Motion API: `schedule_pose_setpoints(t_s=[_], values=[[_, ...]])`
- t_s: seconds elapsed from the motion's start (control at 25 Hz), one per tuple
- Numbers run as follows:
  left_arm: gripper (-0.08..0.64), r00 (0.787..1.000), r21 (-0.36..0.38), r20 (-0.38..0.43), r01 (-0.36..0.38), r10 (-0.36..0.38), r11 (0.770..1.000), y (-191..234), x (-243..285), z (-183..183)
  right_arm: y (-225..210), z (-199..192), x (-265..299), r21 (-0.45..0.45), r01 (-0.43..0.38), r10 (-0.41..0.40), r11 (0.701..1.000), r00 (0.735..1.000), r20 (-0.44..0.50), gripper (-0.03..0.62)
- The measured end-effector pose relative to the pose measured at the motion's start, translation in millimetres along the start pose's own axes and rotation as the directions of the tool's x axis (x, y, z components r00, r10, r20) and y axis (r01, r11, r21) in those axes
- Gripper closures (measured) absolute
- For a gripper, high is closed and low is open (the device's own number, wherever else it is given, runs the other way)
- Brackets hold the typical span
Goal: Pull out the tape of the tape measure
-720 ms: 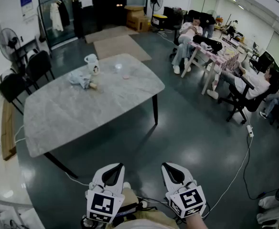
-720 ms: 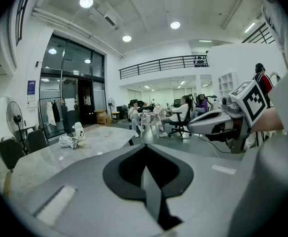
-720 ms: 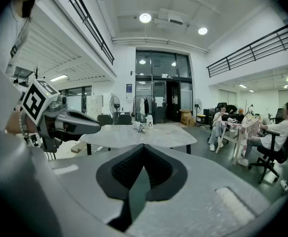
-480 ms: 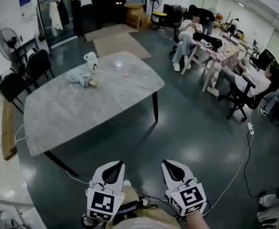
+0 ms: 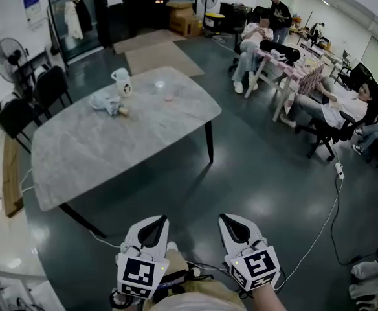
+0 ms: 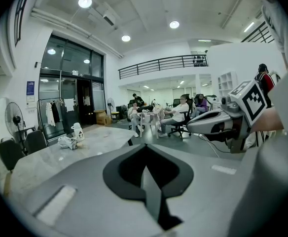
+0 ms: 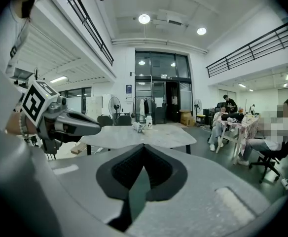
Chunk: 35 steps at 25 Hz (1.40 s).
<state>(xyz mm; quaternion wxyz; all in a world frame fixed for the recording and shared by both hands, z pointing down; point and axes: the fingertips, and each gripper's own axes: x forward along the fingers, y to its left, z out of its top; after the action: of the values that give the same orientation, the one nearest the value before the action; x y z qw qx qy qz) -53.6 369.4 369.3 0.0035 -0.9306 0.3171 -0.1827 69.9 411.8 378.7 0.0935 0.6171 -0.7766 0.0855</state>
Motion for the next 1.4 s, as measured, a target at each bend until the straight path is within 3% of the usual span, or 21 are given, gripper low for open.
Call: schedule_pose_setpoints(t_s=[0.44,0.56,0.6,0.72,1.4], values=[[0.549,1.000,-0.048,0.023,-0.014,0.015,0.999,-0.6,2.6,4.3,1.5,6.5,-2.0,0.023,-0.028,0.027,0.999,0.999,0.027,0.588],[0.557,0.999,-0.061,0.039,-0.008,0.011,0.998,-1.3,2.6,5.9,2.5,7.0,-1.1,0.028,-0.037,0.036,0.999,0.999,0.033,0.510],[0.496,0.999,-0.062,0.041,-0.002,0.005,0.998,-2.1,2.9,6.7,2.1,7.7,-0.9,0.029,-0.036,0.035,0.999,0.999,0.035,0.494],[0.463,0.999,-0.054,0.045,0.011,-0.009,0.998,-4.8,4.1,9.6,0.5,9.1,-0.5,0.033,-0.035,0.034,0.999,0.999,0.038,0.469],[0.430,0.999,-0.048,0.044,-0.001,0.003,0.999,-12.6,7.9,11.5,-7.6,3.0,-8.1,0.051,-0.038,0.036,0.998,0.998,0.044,0.440]])
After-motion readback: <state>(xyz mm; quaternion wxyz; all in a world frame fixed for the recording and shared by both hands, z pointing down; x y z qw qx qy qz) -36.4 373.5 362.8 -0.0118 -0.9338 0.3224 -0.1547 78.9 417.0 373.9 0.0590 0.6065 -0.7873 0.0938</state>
